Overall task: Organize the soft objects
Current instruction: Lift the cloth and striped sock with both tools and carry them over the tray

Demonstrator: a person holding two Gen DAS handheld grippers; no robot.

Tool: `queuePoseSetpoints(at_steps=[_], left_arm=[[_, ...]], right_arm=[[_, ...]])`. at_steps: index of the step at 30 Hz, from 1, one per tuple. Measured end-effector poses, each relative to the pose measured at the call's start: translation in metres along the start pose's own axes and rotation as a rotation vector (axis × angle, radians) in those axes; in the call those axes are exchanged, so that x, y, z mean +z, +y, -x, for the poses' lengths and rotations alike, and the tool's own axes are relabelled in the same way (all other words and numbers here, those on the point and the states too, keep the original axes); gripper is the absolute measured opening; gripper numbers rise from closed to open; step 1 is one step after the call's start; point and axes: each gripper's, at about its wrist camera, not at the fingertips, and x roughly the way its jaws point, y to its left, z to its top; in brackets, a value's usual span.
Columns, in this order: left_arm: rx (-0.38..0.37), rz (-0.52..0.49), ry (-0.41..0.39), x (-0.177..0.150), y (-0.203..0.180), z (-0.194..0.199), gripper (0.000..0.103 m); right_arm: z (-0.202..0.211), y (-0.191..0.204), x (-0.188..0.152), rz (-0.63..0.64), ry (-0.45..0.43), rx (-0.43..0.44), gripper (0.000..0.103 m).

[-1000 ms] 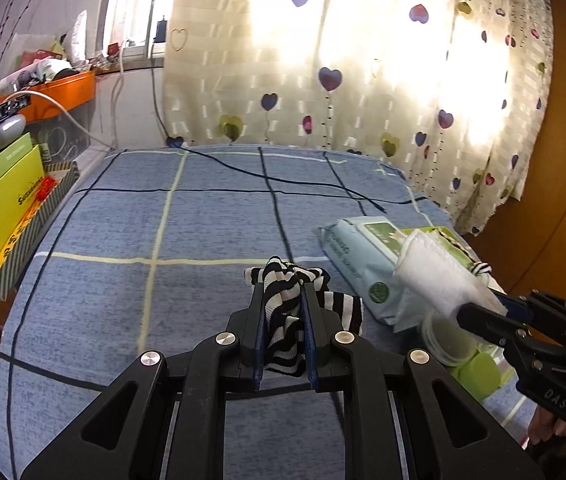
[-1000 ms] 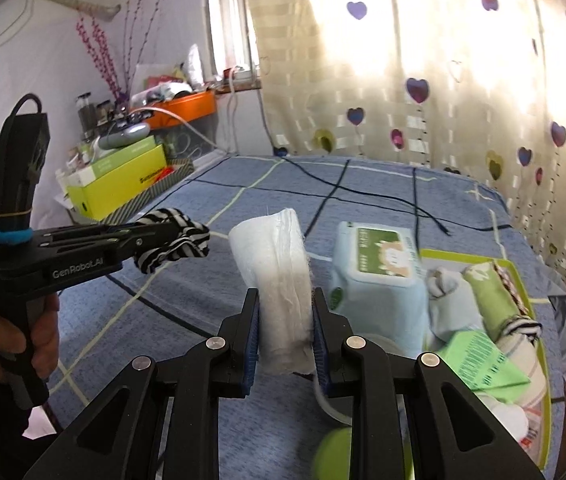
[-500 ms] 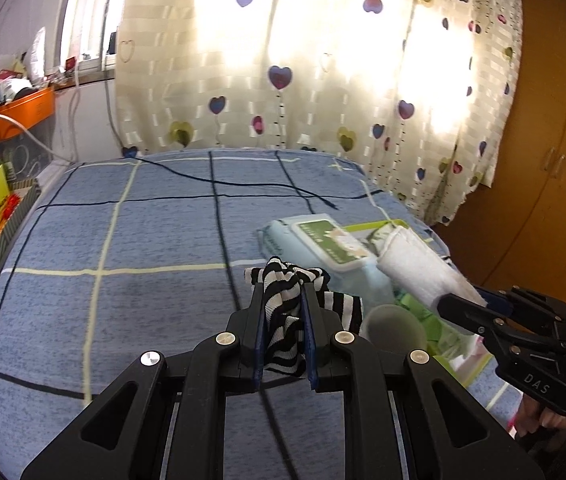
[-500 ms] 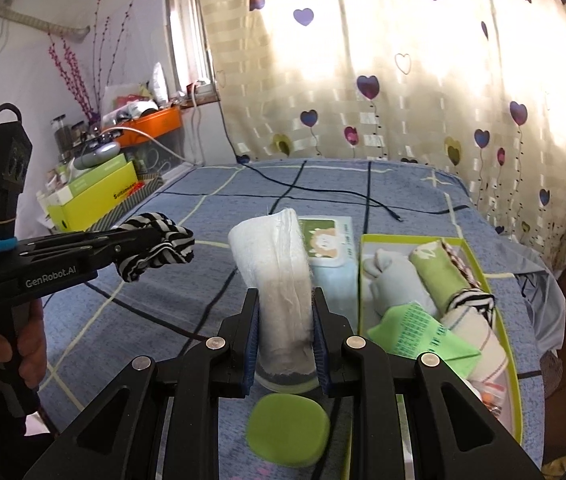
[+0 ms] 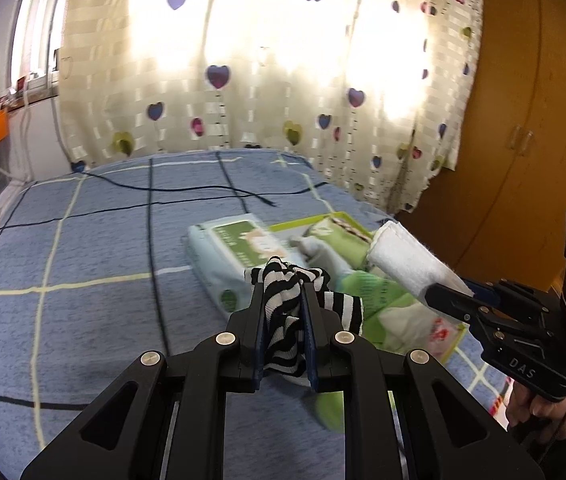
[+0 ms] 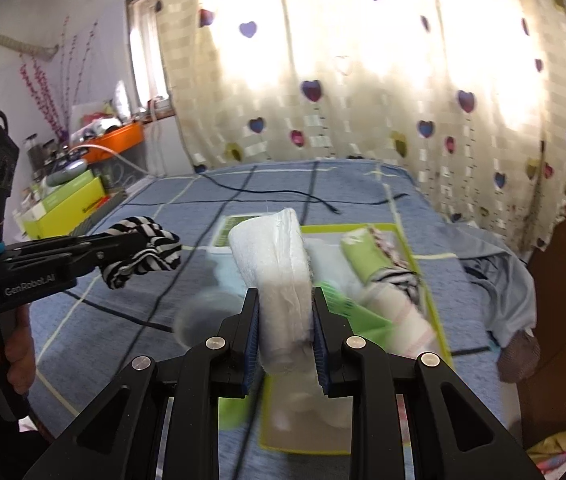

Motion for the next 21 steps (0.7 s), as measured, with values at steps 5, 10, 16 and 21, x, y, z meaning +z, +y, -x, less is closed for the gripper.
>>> queuePoseSetpoints(at_steps=[5,10,16,21], left_arm=[[-0.047,-0.033,0.017,0.002,-0.025,-0.010,0.016],[-0.096,-0.073,0.043,0.000,-0.055,-0.022,0.016],[-0.162,-0.108,0.104,-0.011,-0.086,-0.039,0.016],[-0.206,-0.133,0.171,-0.025,-0.111,-0.057,0.016]], right_arm=[[0.013,-0.026,-0.009,-0.038,-0.001,-0.051,0.022],[0.023,-0.047,-0.020,-0.067,0.007,-0.082,0.022],[0.027,-0.066,-0.037,-0.092,0.034,-0.098,0.022],[0.022,-0.079,-0.052,-0.109,0.077,-0.100,0.022]])
